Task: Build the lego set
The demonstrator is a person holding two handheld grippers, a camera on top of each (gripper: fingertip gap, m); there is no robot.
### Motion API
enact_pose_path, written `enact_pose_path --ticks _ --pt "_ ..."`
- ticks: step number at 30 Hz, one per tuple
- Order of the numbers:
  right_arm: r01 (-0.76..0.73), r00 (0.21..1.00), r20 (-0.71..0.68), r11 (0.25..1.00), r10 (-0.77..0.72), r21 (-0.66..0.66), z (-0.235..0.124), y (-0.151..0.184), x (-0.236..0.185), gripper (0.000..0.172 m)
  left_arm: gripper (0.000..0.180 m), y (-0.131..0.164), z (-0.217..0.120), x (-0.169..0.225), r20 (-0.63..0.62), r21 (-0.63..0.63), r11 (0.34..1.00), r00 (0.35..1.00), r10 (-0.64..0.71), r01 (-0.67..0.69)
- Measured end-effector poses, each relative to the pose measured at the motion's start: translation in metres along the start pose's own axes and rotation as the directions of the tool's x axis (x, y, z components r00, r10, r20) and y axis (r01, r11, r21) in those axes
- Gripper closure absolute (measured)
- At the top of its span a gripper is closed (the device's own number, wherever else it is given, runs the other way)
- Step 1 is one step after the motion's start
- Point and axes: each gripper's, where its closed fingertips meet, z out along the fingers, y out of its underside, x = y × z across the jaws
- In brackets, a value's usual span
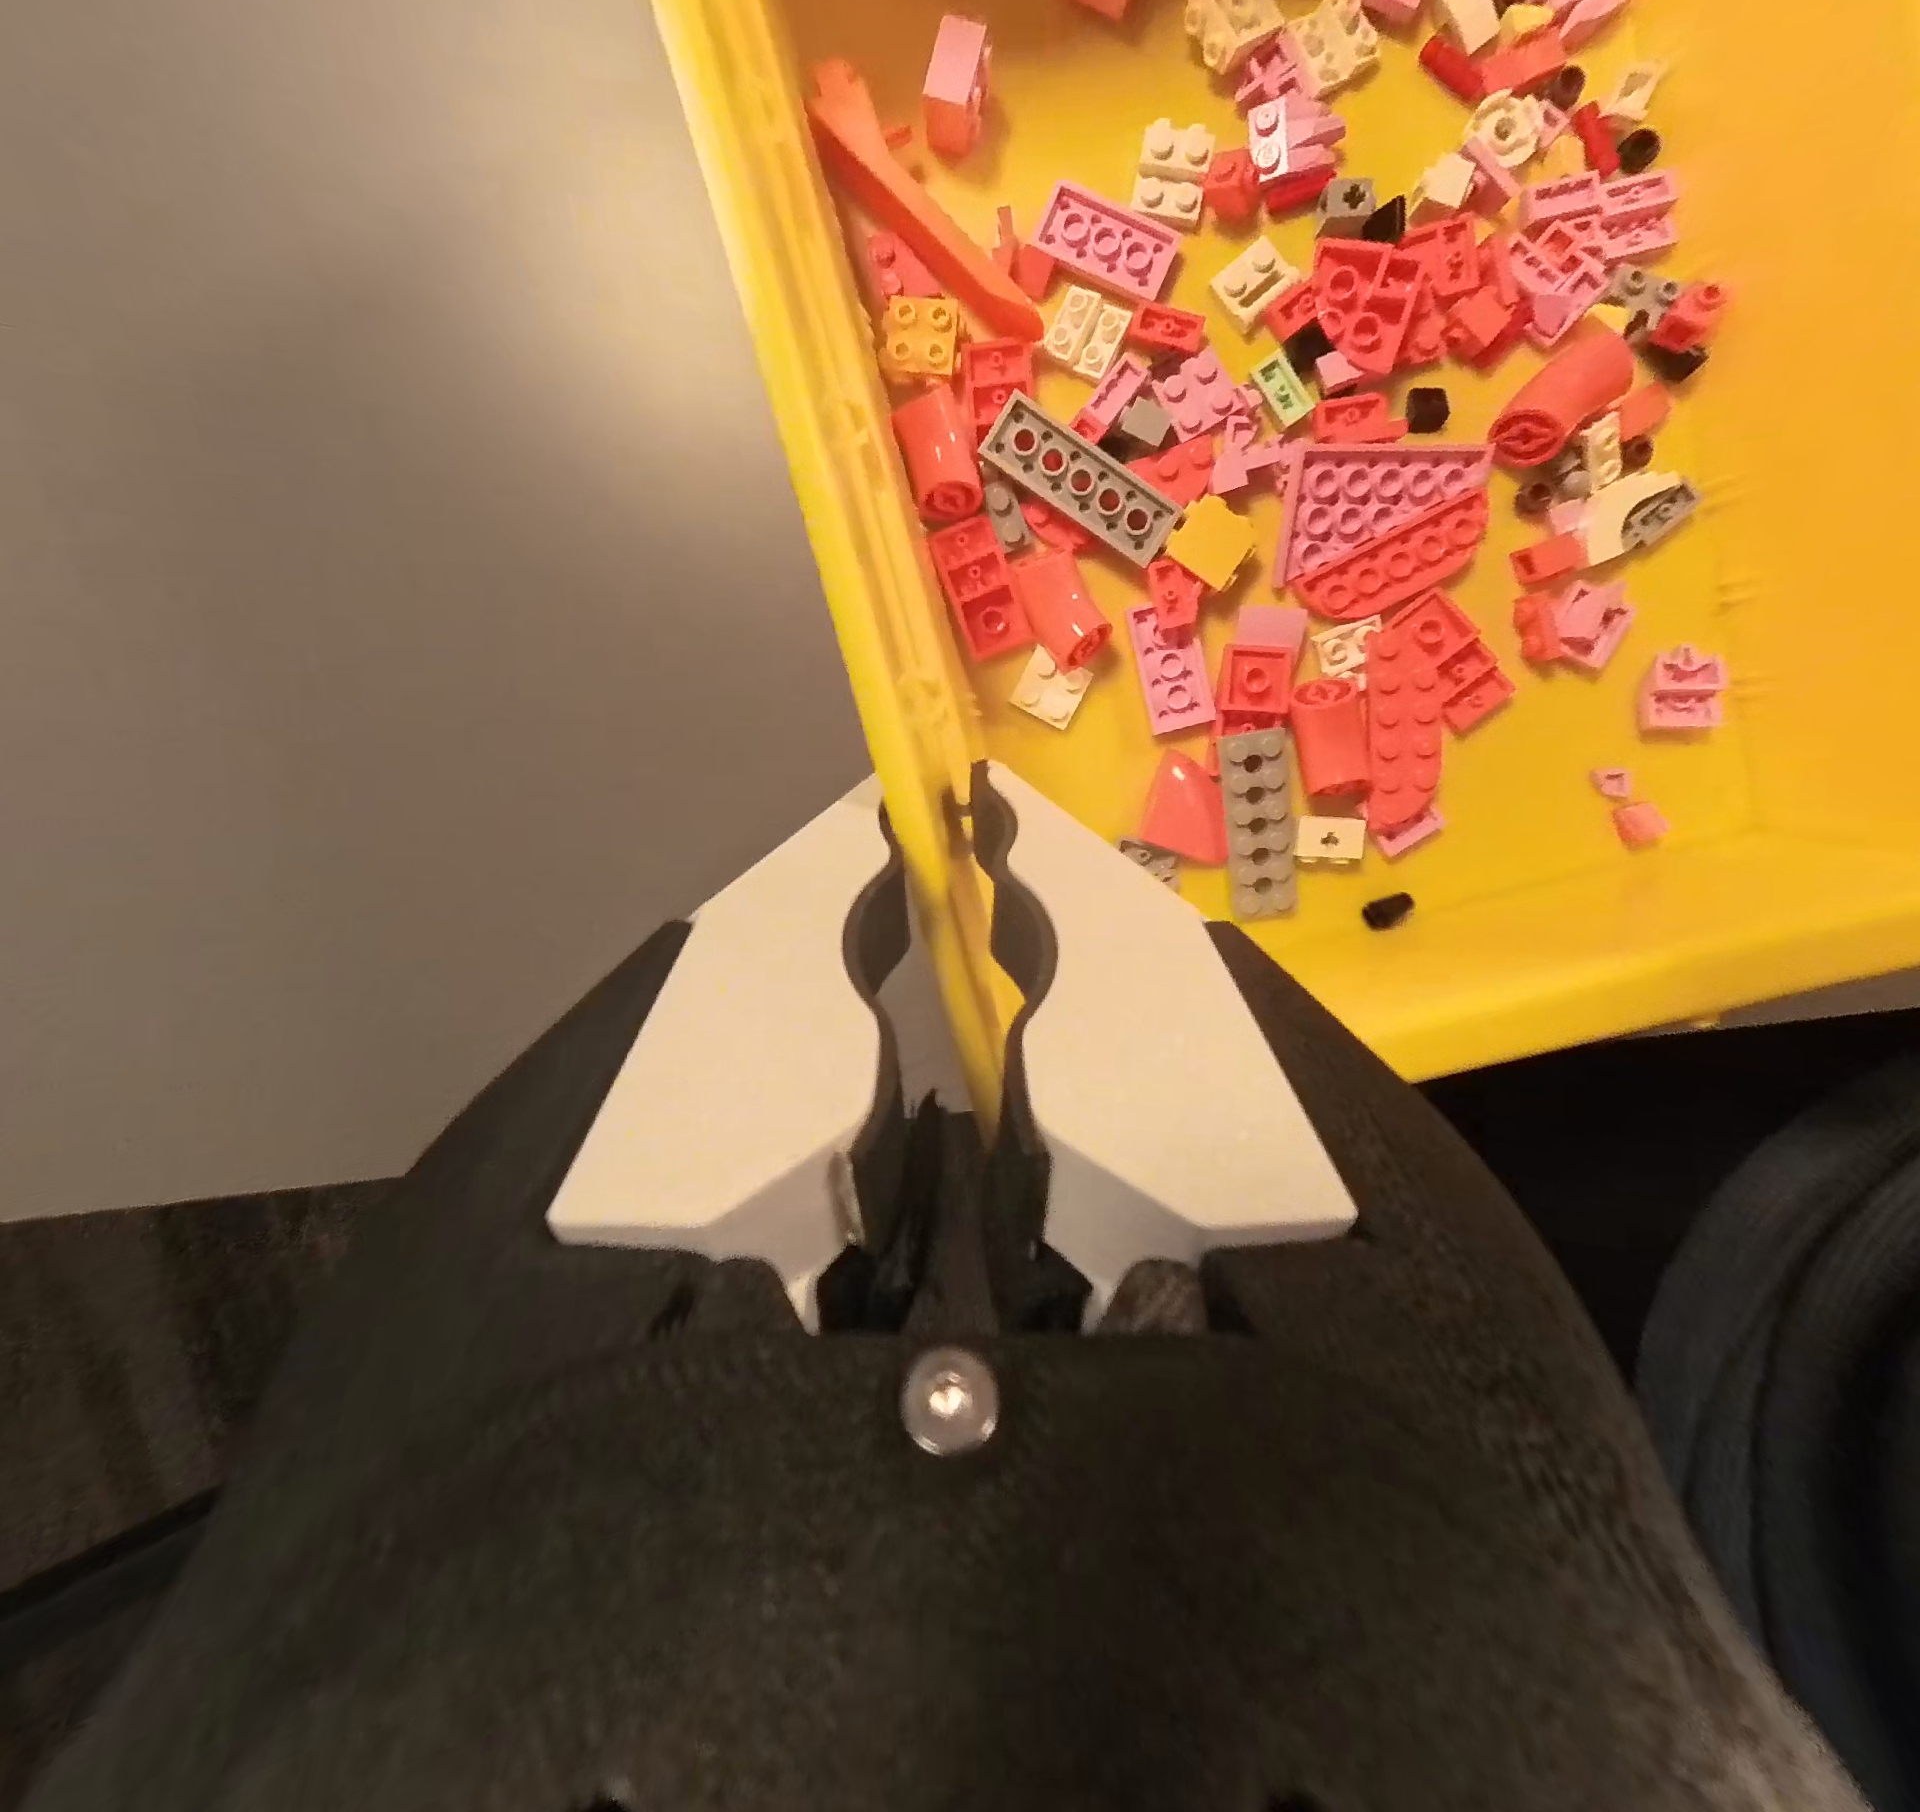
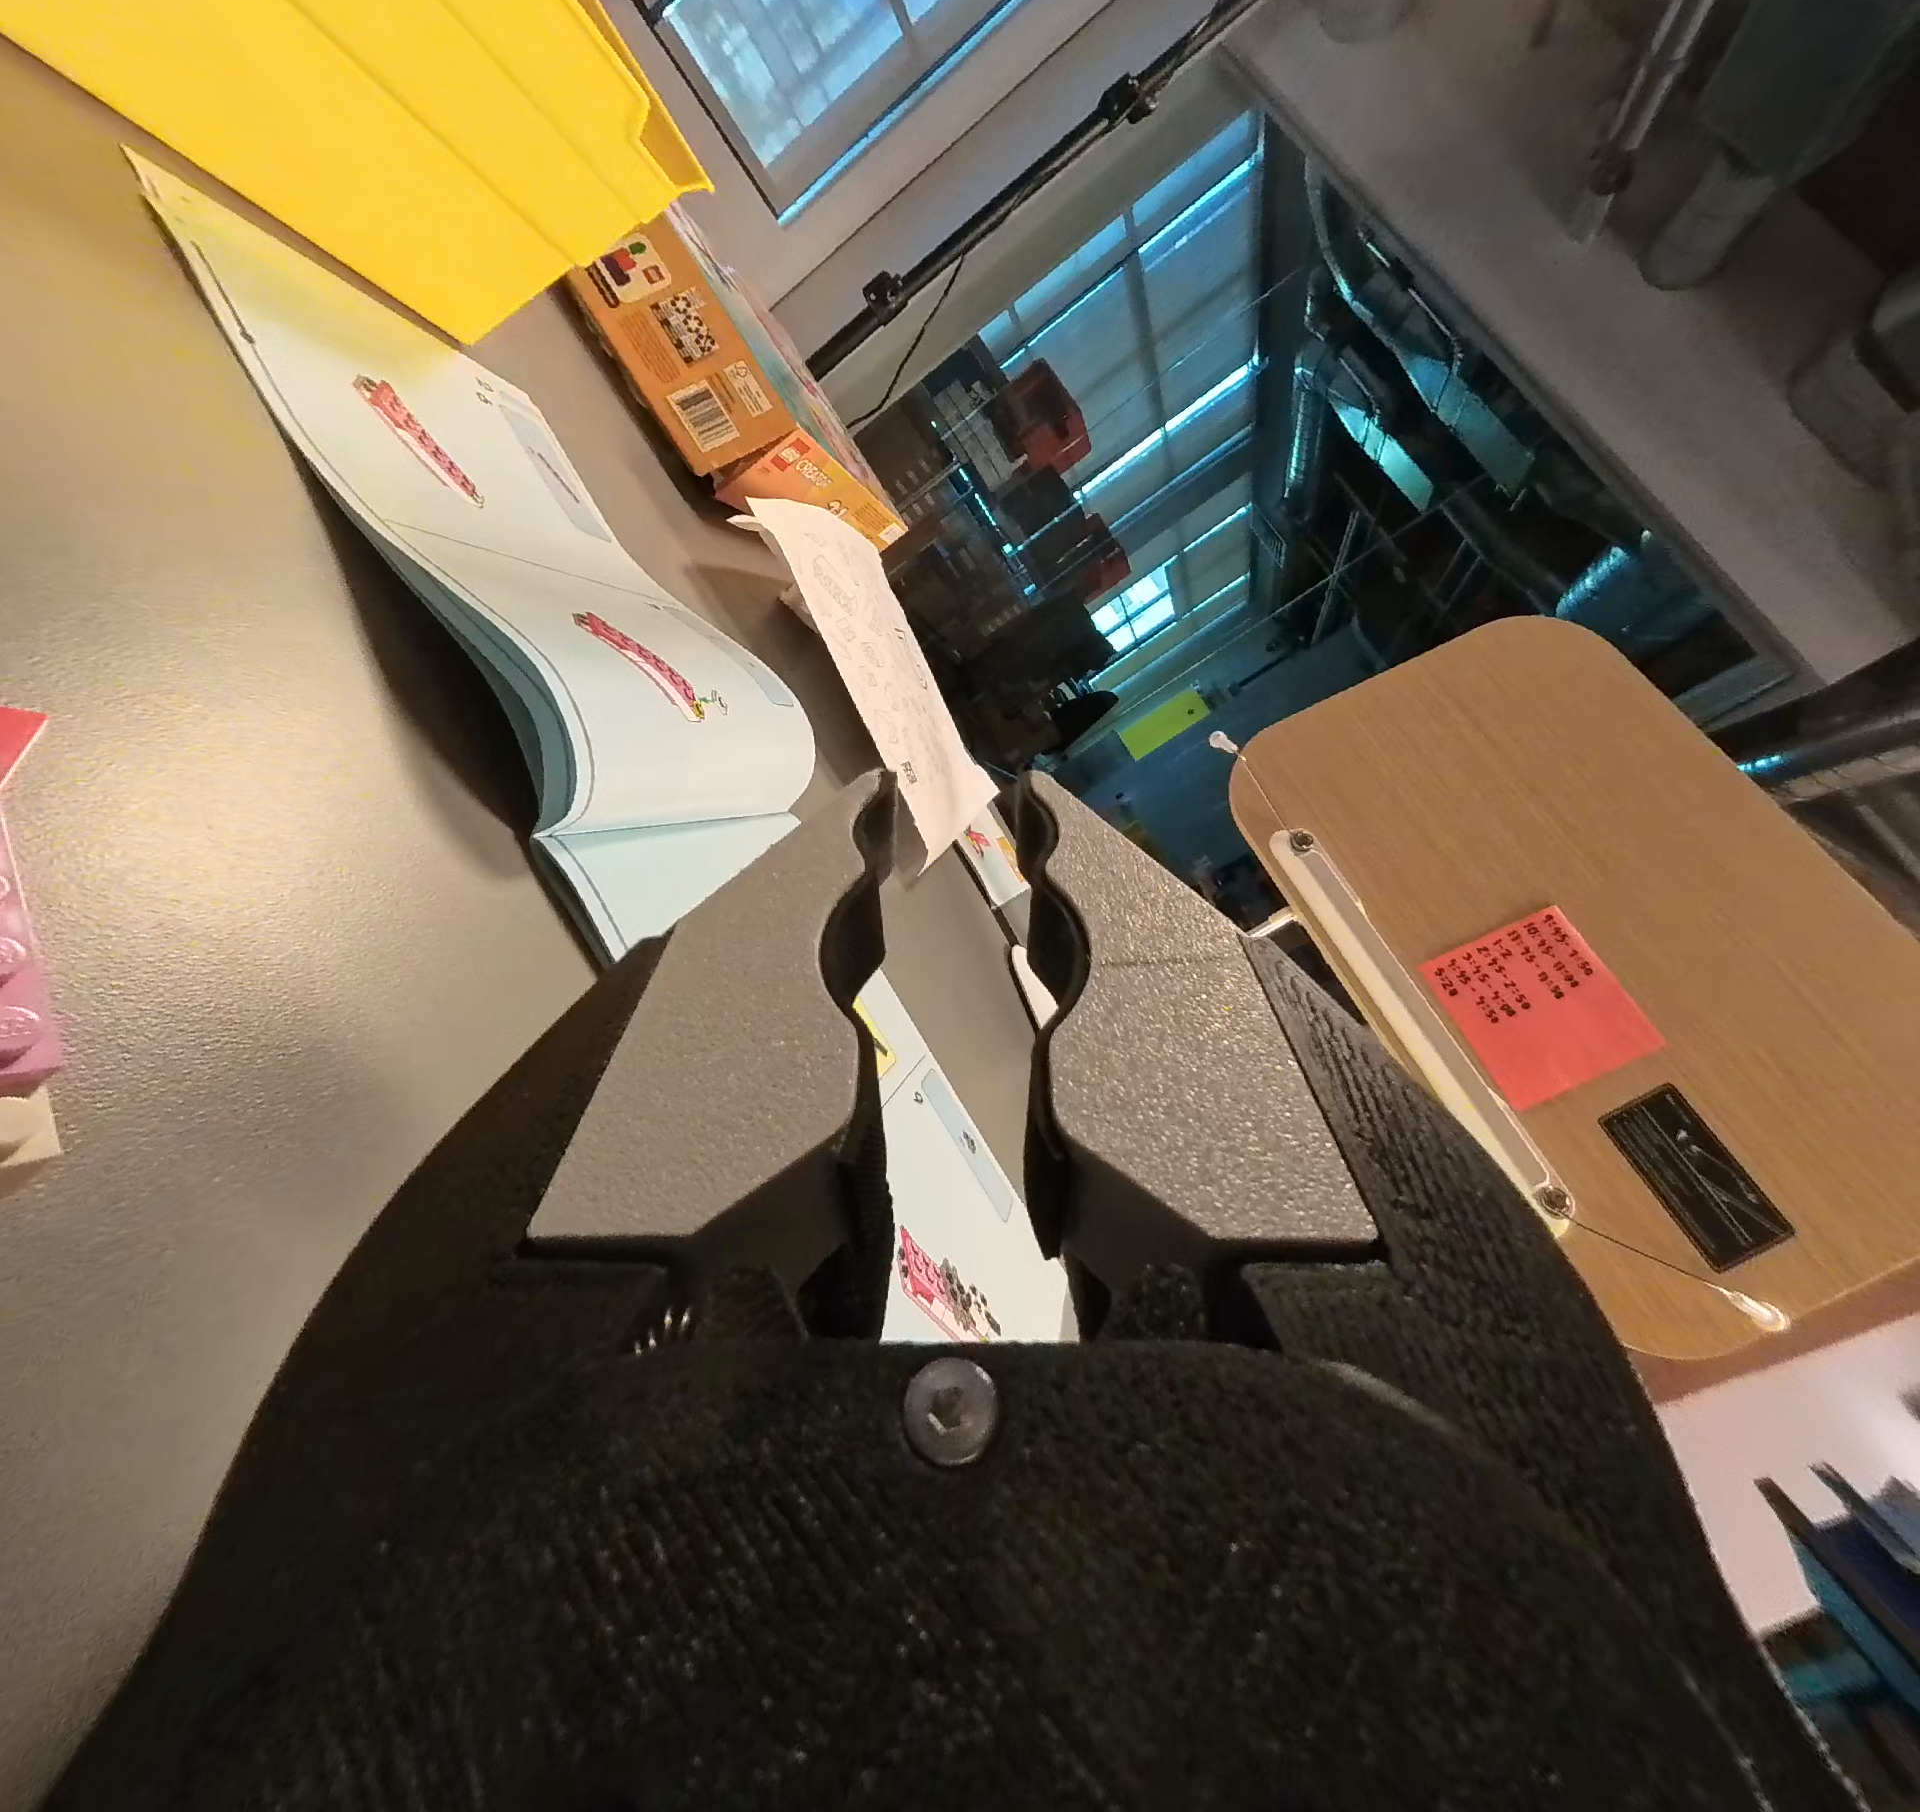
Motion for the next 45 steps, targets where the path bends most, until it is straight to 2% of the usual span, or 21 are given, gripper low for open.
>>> enact_pose_path --ticks 5,8,11,13,18,22,31,36,41,45 --pt "0.011 1.000 0.001 1.000 -0.011 -0.007 0.000 0.001 -0.001 0.151 0.172 0.001 -0.001 0.003 0.016 0.011 1.000 1.000 -0.005 0.005" --pt "0.010 1.000 0.000 1.000 -0.010 -0.010 0.000 0.002 0.000 0.151 0.148 -0.010 -0.009 -0.008 0.091 0.079 0.996 0.995 -0.035 0.028" --pt "0.009 1.000 -0.002 1.000 -0.009 -0.012 0.000 0.003 0.000 0.150 0.122 -0.034 -0.032 -0.025 0.210 0.215 0.976 0.976 -0.054 0.008" --pt "0.011 1.000 -0.002 1.000 -0.011 -0.012 0.000 0.003 0.000 0.151 0.116 -0.053 -0.046 -0.023 0.222 0.301 0.952 0.975 -0.018 -0.051" --pt "0.009 1.000 -0.001 1.000 -0.009 -0.010 0.000 0.003 0.000 0.151 0.117 -0.086 -0.061 0.019 0.102 0.412 0.896 0.985 0.136 -0.167" --pt "0.002 1.000 -0.001 1.000 -0.002 -0.005 -0.001 0.002 0.001 0.151 0.117 -0.093 -0.054 0.036 0.056 0.411 0.893 0.983 0.175 -0.182" --pt "-0.003 1.000 0.002 1.000 0.003 0.006 -0.002 0.000 0.001 0.151 0.118 -0.081 -0.052 0.045 -0.024 0.425 0.899 0.992 0.123 -0.101" --pt "-0.001 1.000 0.006 1.000 0.001 0.007 -0.001 -0.001 0.000 0.152 0.115 -0.075 -0.052 0.043 -0.016 0.418 0.903 0.993 0.116 -0.099" --pt "0.001 1.000 0.006 1.000 -0.001 0.006 -0.001 -0.001 0.000 0.152 0.113 -0.074 -0.056 0.050 -0.133 0.450 0.893 0.988 0.074 -0.006" --pt "0.001 1.000 0.008 1.000 -0.001 0.005 -0.001 -0.001 0.000 0.152 0.113 -0.070 -0.056 0.045 -0.121 0.444 0.896 0.991 0.061 -0.001"
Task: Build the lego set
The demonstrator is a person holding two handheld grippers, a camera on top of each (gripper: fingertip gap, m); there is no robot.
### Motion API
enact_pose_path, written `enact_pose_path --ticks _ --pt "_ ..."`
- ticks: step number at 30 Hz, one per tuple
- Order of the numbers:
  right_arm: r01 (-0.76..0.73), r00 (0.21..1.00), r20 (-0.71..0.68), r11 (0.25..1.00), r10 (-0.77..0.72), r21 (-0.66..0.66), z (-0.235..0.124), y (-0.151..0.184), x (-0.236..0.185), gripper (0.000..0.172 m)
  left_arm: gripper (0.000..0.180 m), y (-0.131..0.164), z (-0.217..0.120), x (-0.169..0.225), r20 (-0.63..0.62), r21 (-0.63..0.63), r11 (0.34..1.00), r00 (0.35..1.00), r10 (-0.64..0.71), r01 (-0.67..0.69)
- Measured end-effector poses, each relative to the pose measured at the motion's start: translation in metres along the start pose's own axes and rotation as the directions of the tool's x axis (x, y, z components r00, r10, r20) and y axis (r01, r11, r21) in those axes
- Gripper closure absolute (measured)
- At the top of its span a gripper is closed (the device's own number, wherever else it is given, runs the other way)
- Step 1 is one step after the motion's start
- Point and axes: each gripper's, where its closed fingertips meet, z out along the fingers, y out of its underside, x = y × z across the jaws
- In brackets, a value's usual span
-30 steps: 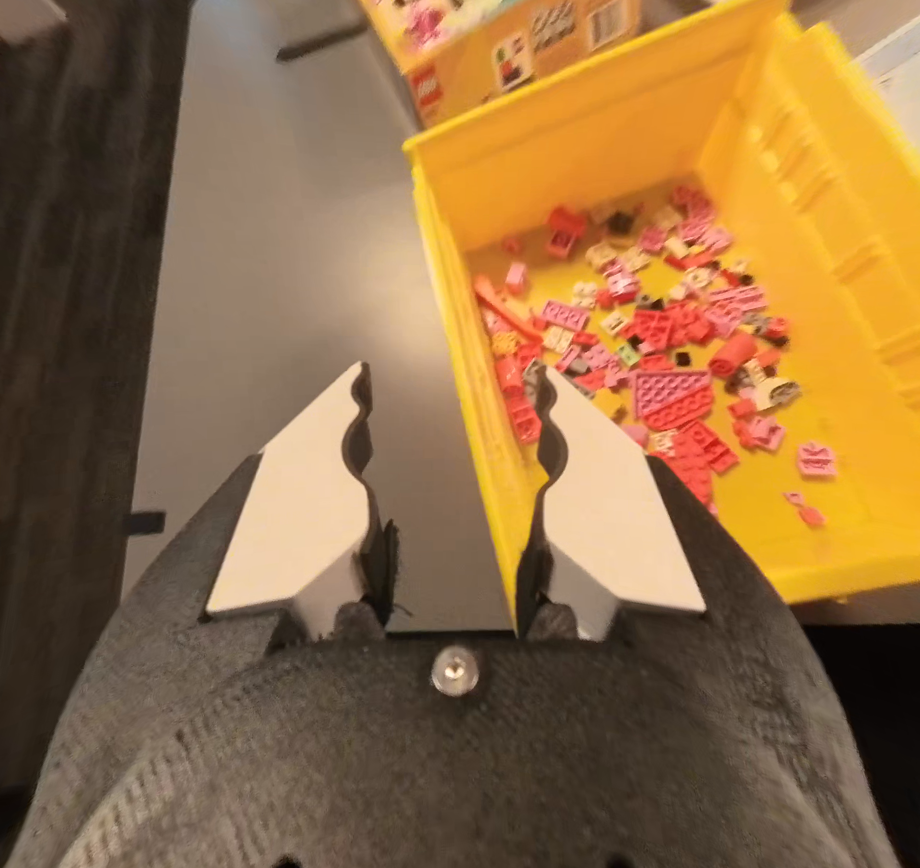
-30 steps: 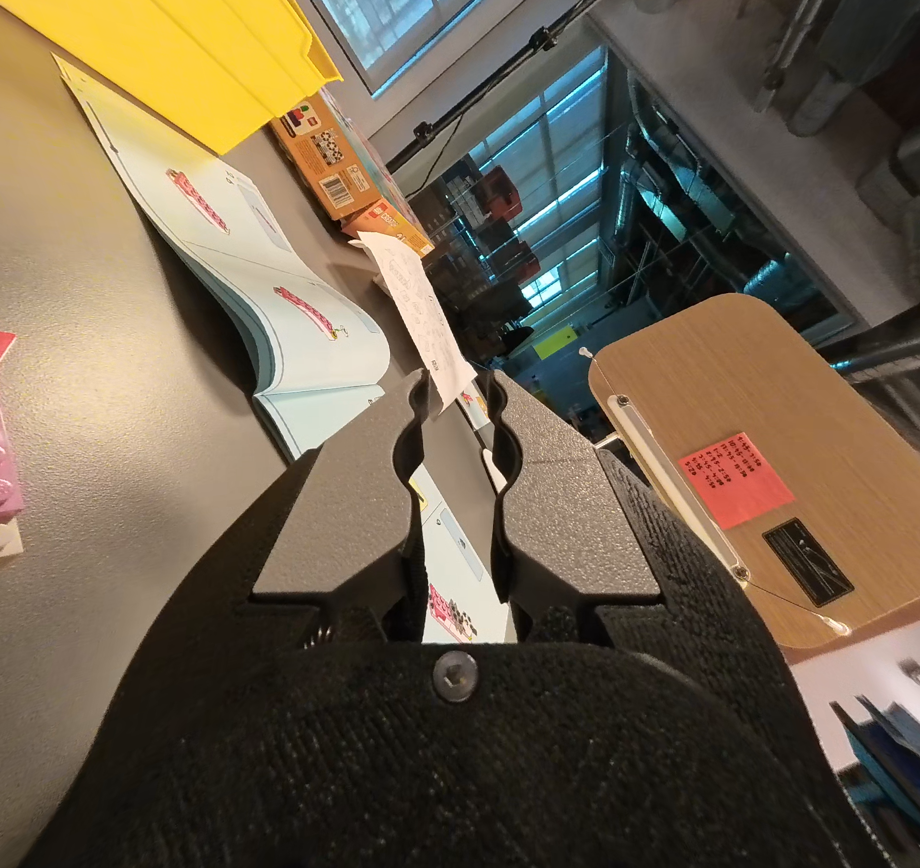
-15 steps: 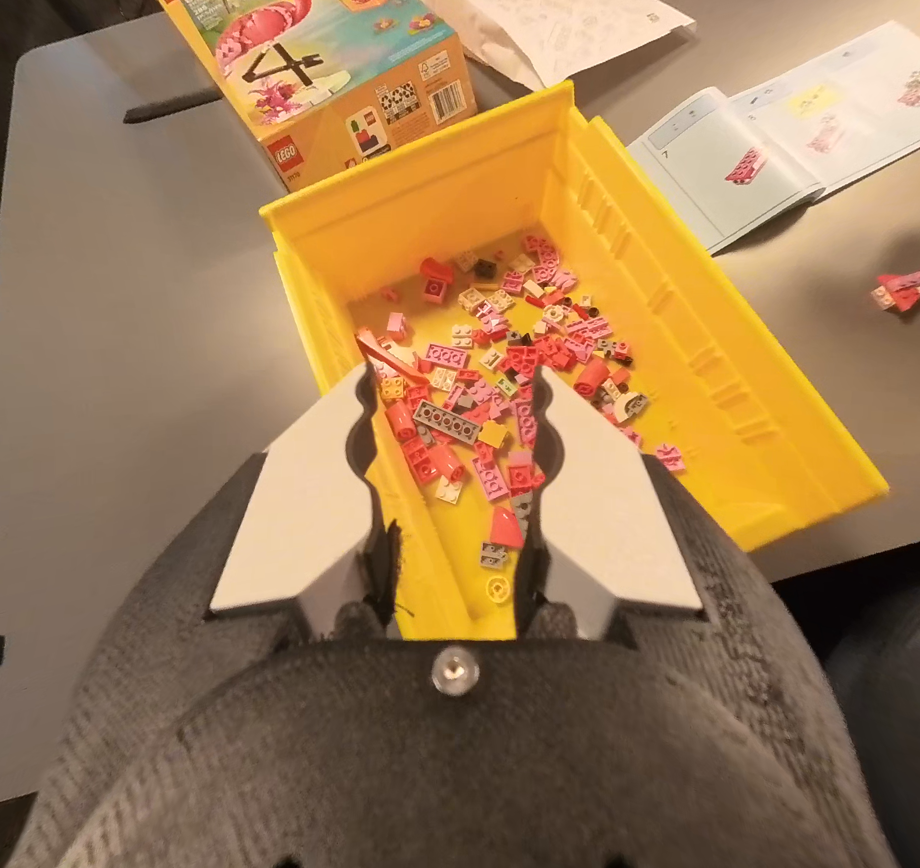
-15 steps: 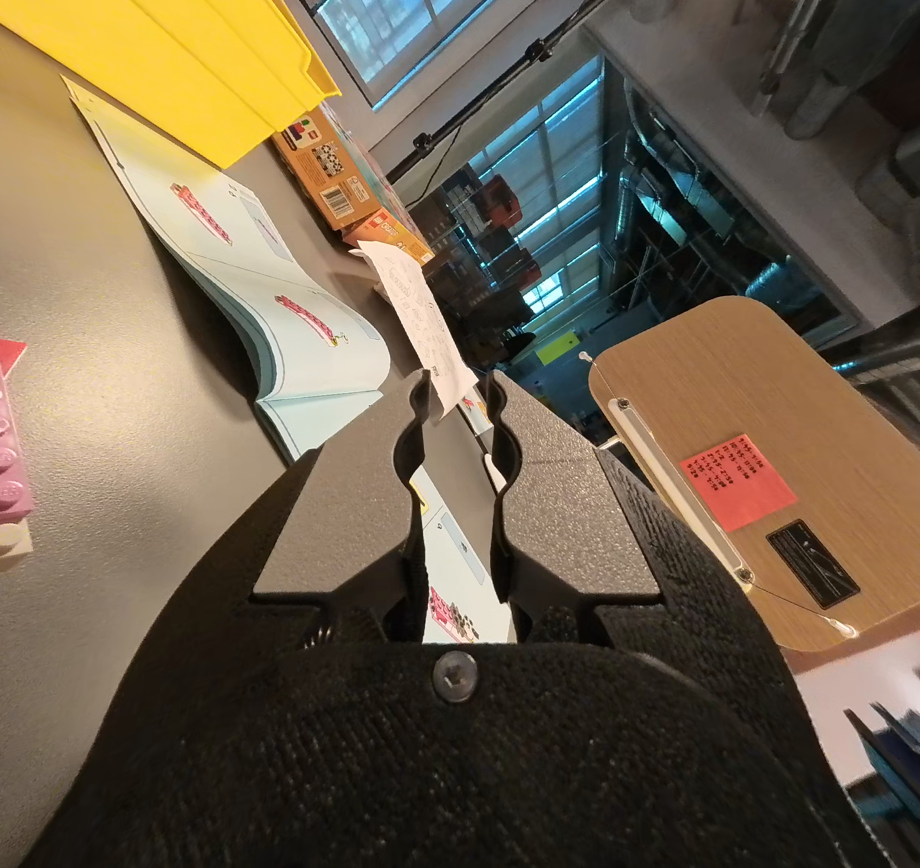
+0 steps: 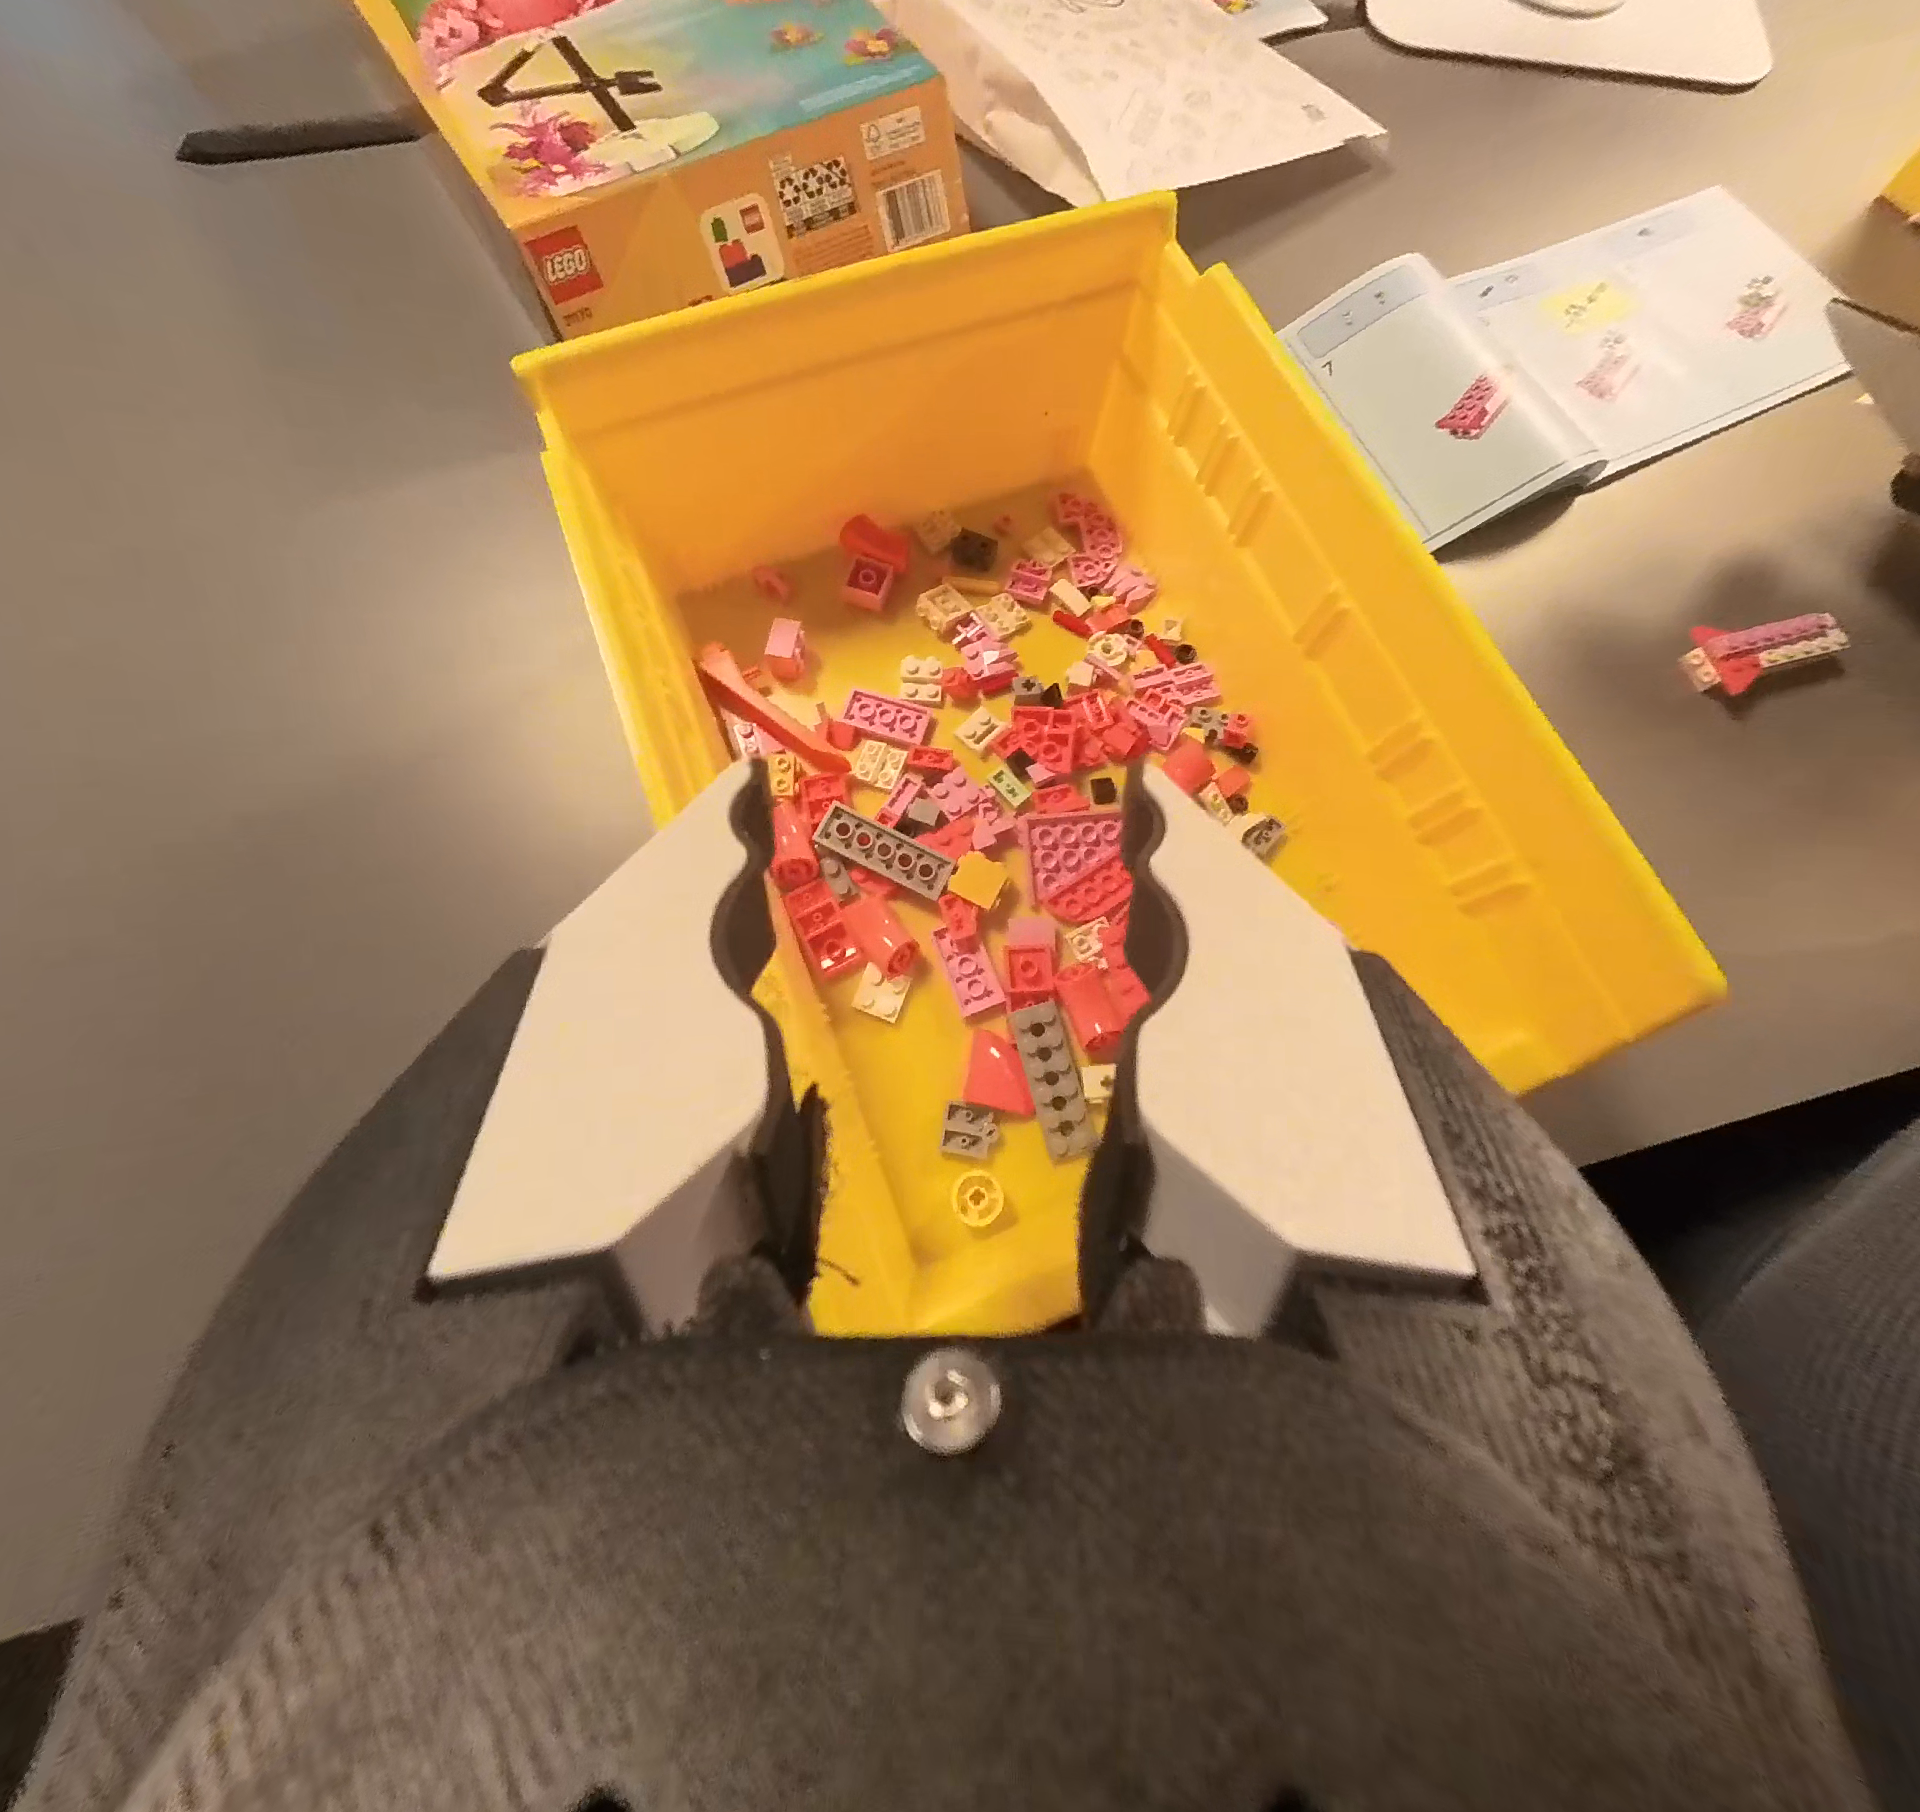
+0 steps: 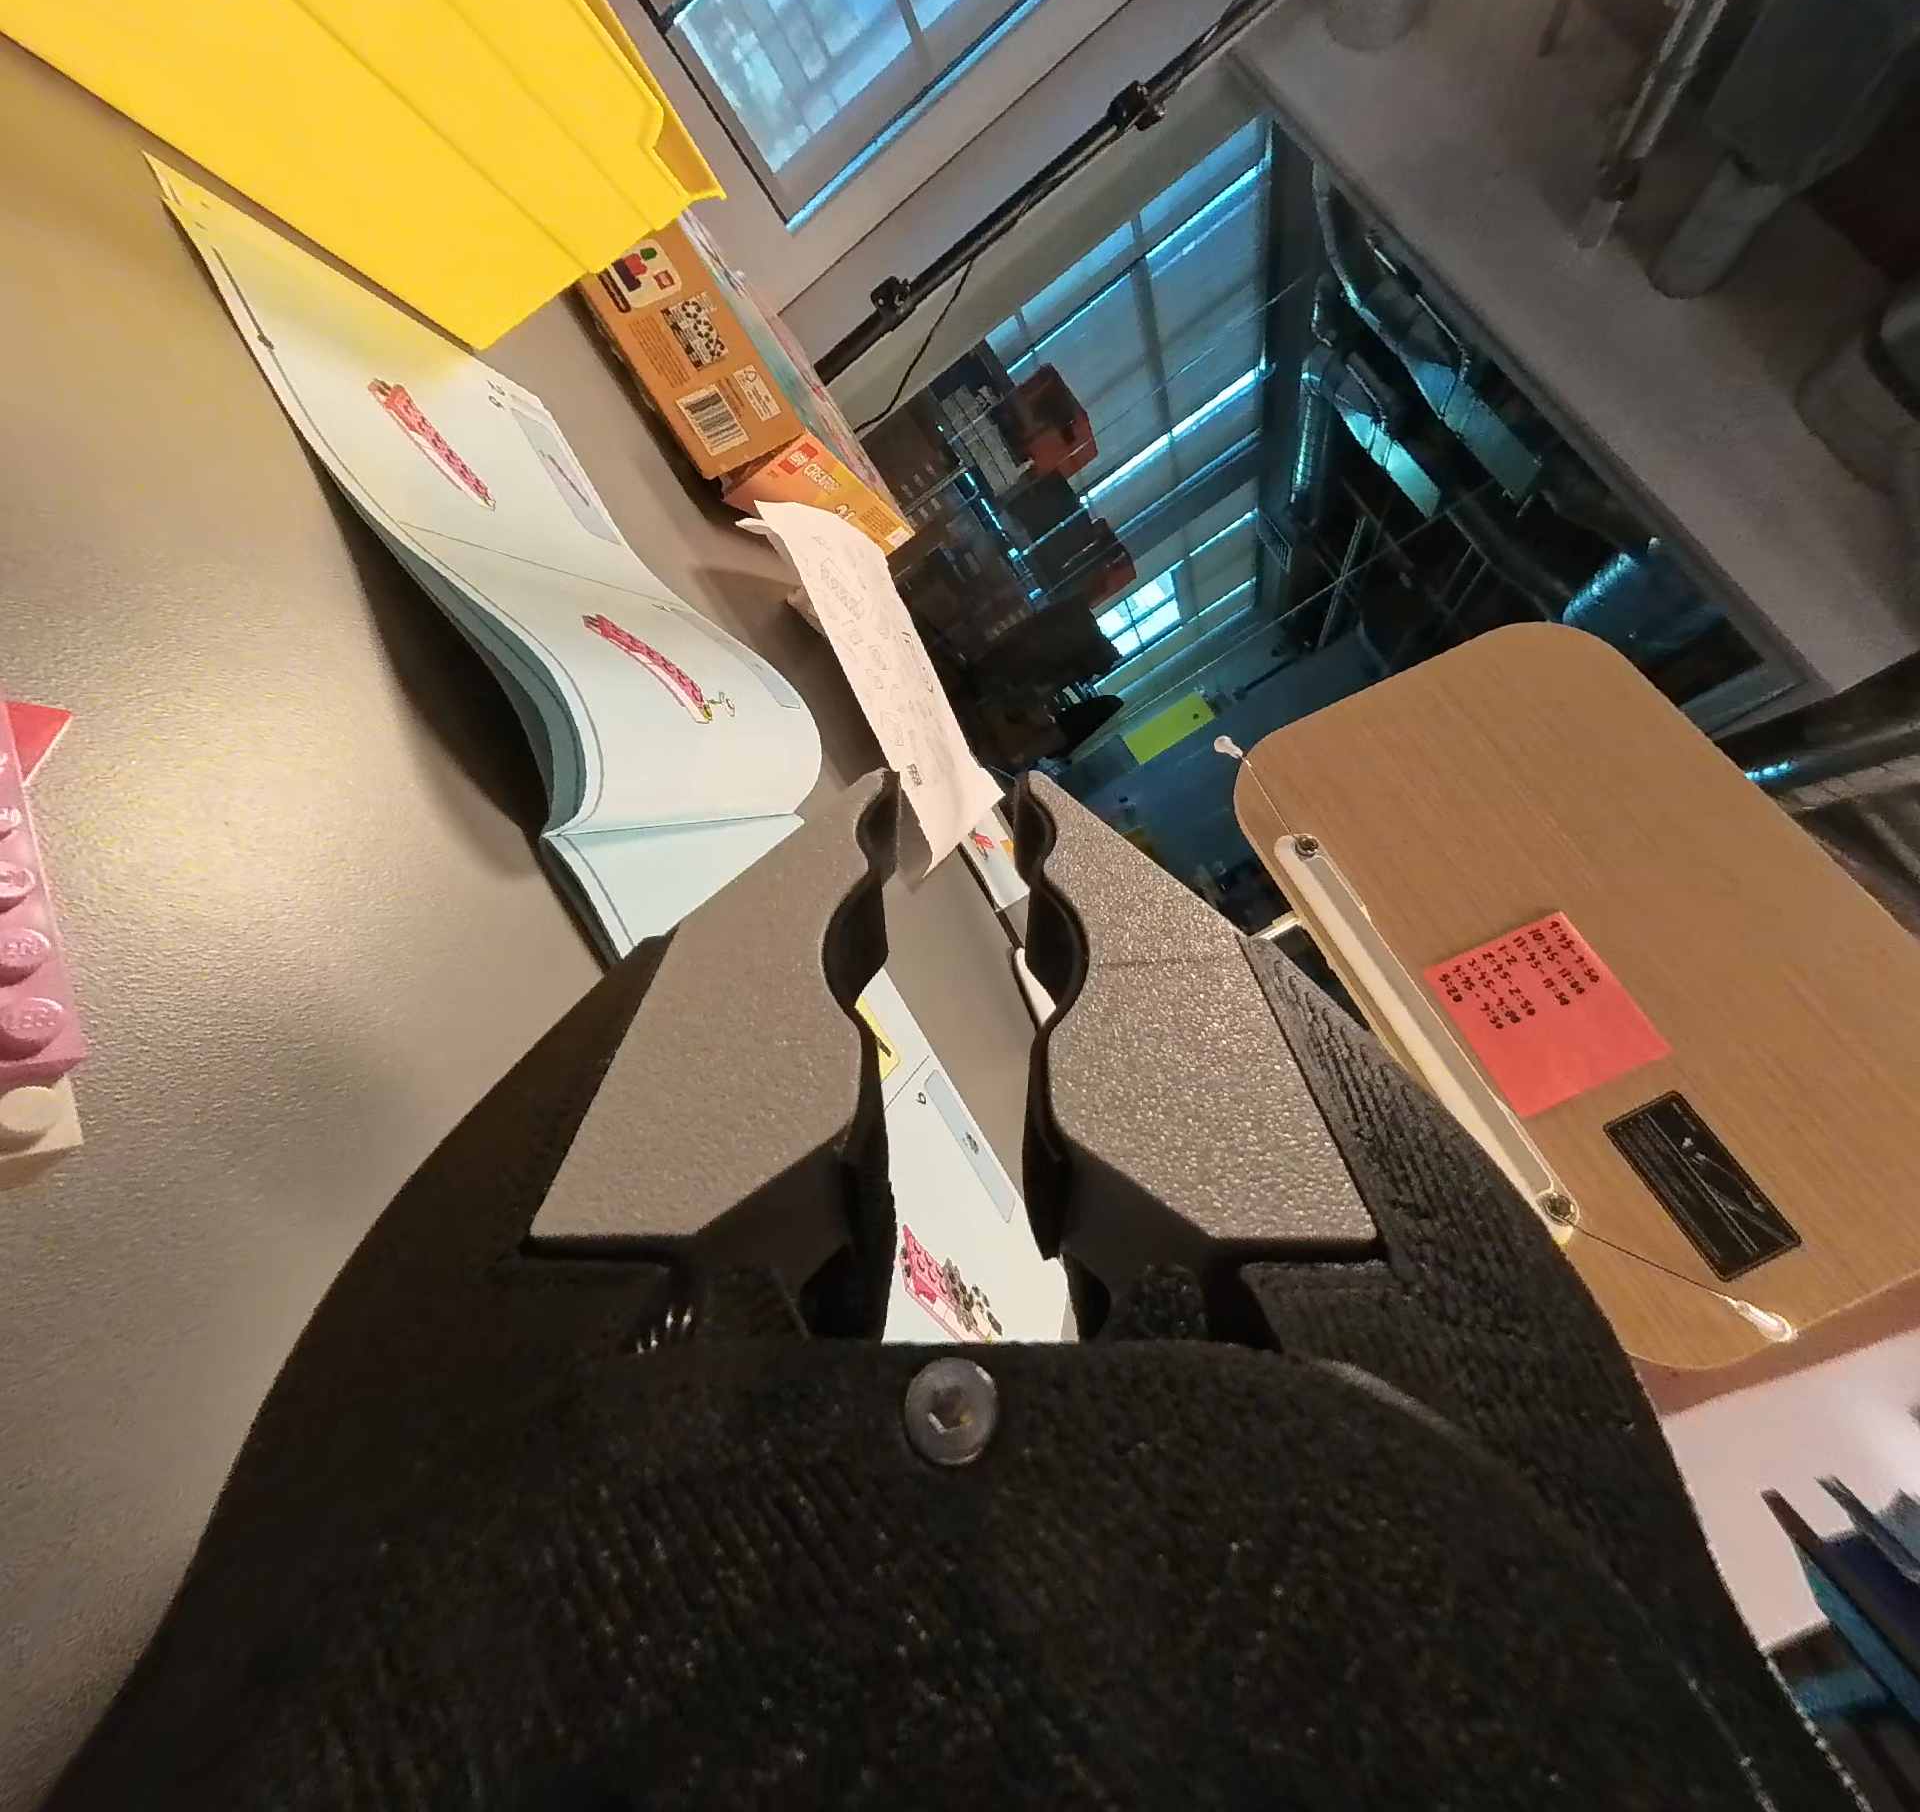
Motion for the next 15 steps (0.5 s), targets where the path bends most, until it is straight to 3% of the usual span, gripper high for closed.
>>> enact_pose_path --ticks 15 --pt "0.005 1.000 0.005 1.000 -0.005 -0.005 0.0011 -0.0005 -0.0015 0.153 0.116 0.0064 -0.0014 0.0001 -0.033 0.017 0.999 0.999 -0.042 0.042"
